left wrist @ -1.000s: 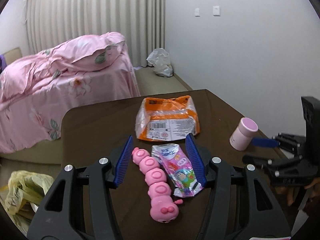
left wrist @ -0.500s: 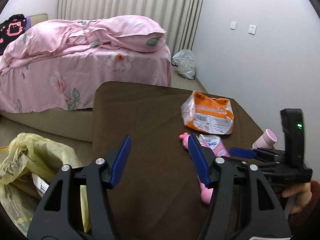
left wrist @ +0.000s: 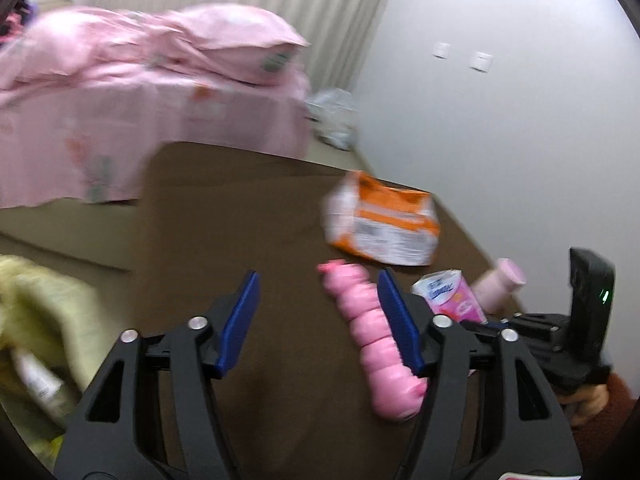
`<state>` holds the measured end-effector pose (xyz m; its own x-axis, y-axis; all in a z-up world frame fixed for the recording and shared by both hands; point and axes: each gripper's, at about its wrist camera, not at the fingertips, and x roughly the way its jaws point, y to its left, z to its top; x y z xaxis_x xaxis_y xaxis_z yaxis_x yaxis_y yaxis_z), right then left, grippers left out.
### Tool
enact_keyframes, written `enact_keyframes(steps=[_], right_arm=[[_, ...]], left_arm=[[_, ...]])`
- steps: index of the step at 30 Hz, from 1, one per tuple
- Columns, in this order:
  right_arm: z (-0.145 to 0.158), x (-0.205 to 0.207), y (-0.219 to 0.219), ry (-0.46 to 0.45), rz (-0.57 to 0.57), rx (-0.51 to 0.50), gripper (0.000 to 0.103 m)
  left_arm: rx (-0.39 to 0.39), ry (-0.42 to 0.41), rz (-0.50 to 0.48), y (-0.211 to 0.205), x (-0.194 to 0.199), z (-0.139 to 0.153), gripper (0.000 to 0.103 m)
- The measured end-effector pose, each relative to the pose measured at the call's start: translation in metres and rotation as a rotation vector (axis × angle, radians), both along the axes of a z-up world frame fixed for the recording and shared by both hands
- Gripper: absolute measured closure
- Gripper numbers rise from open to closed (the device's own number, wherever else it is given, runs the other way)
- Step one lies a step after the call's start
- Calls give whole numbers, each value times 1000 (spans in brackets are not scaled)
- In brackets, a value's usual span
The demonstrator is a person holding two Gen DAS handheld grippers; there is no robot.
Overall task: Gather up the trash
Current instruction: 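Grasp the orange-white plastic bag with the left gripper while the right gripper holds the Kleenex pack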
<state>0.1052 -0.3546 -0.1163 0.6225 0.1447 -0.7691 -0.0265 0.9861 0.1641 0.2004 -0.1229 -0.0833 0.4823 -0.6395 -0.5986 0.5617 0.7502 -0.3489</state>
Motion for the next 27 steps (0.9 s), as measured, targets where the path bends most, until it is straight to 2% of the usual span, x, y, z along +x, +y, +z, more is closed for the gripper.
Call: enact_keyframes(steps=[1,2,5,9,11,15,16,17,18,20,22,24,27], right_arm=[[1,-8,-6,-4,-8,-18,100],[1,-15,-11,-6,-14,-23,100],[3,-29,-28,-19,-46,-25,100],[3,-47,-43,-32,-83,11,100],[1,-51,-44,-36,-86,1,100],[-3,-50,-45,-32,-94,23,100],[-4,-49,-45,-33,-95,28,100],[-3,-49,-45,-36,-96,29,100],[-2,-48,-44,-41,-95,28,100],[1,-49,-44,-55,-94,27,100],[4,-51,-44,-69,-96,26,100],[9,-51,-43,-82,-102,25,100],[16,-51,-43,-102,-110,31,100]], left_arm=[[-22,36,-50,-8,8,-2,29],[-34,64,-88,-16,17,-3,27],[46,36,-110,-48,44,-3,26],[179,-18,-84,-91,78,-3,27],[237,-5,-74,-108,93,-7,35],[363,87,-66,-139,116,-30,41],[388,122,-52,-143,120,-36,55],[400,115,-29,-143,120,-38,68],[394,101,-20,-141,118,-35,78],[339,110,-20,-133,113,-31,83],[292,68,0,-121,101,-16,84],[267,7,25,-107,83,4,84],[248,-39,66,-84,55,28,84]])
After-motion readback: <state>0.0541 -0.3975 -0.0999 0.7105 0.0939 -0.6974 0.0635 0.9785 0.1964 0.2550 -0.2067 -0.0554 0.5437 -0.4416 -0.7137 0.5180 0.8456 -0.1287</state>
